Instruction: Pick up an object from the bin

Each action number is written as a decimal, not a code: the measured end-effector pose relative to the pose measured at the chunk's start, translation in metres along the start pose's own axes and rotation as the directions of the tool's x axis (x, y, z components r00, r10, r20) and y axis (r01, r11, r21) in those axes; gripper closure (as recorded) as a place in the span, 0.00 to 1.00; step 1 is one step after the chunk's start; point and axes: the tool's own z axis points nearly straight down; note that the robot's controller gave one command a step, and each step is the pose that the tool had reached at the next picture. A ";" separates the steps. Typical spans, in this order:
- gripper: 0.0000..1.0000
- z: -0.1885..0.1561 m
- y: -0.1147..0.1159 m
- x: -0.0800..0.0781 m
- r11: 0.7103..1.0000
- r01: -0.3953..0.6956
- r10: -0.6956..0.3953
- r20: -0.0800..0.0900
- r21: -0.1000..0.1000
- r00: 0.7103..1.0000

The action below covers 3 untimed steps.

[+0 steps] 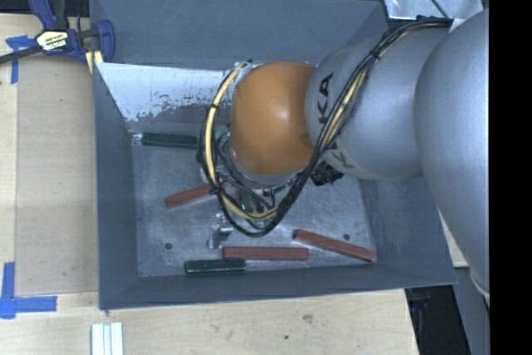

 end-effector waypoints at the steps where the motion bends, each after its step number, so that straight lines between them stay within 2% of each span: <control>1: 0.00 -0.004 -0.001 -0.002 1.000 -0.003 0.003 0.008 -0.002 1.000; 2: 0.00 0.054 0.006 -0.071 0.999 0.051 -0.051 0.017 -0.002 0.999; 3: 0.00 0.024 0.007 -0.076 1.000 -0.019 0.019 0.006 -0.001 1.000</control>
Offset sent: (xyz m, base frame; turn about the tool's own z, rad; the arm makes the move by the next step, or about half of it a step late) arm 0.0742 0.0061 -0.0663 -0.0552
